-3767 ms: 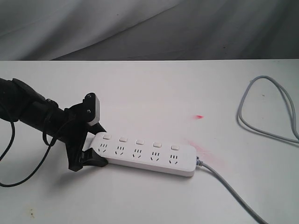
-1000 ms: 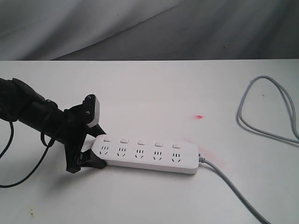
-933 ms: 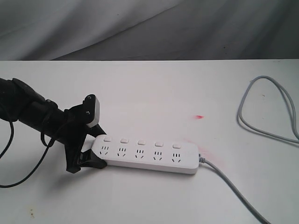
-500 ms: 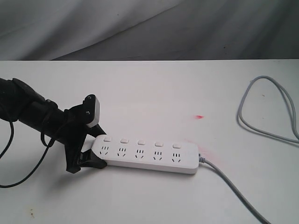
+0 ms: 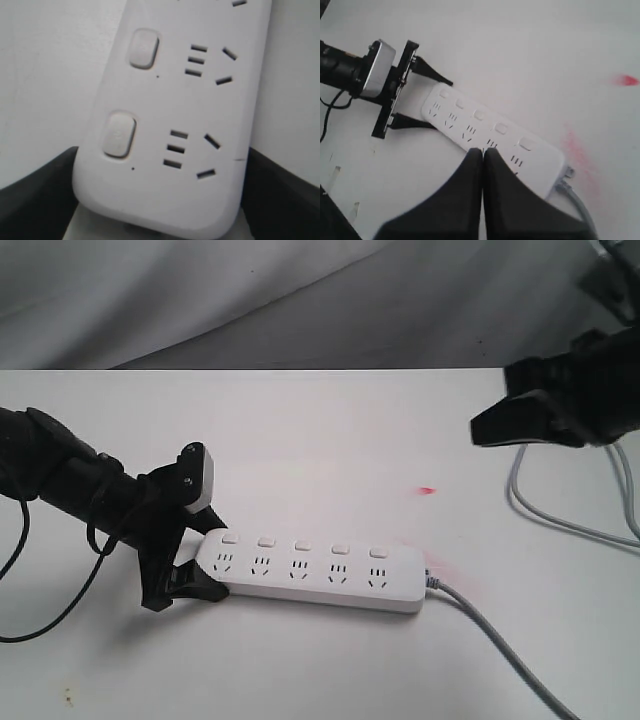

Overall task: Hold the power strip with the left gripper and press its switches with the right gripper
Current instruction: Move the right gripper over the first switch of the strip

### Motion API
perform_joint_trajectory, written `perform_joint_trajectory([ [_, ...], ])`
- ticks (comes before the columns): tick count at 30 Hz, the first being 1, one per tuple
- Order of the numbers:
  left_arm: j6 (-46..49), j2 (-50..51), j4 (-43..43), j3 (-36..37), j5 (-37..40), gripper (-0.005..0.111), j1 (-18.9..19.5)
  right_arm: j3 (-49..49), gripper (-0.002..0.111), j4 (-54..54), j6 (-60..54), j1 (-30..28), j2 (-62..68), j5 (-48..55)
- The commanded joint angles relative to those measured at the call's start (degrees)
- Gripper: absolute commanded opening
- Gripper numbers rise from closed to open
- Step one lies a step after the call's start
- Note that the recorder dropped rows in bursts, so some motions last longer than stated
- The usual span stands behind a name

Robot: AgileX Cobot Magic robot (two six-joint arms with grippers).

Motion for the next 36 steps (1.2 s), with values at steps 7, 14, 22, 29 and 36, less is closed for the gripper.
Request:
perform_joint_trajectory([
  [7,-0.12,0.25,0.56,0.0,0.43,0.051,0.03,-15.13,0.0,-1.71,-19.31,21.57,21.91,-8.14],
  [14,-0.26,0.25,0.56,0.0,0.43,0.051,0.03,-22.29,0.0,-1.71,-35.28,26.3,29.82,-9.59],
  [22,-0.26,0.25,0.56,0.0,0.43,0.051,0.03,-22.52,0.0,-1.71,-43.47,30.42,34.56,-23.8],
  [29,-0.11,0.25,0.56,0.0,0.43,0.051,0.03,-22.52,0.0,2.5,-45.23,31.16,39.05,-26.35],
  [36,-0.11,0.25,0.56,0.0,0.43,0.051,0.03,-22.52,0.0,7.26,-51.37,32.21,39.64,-26.6],
])
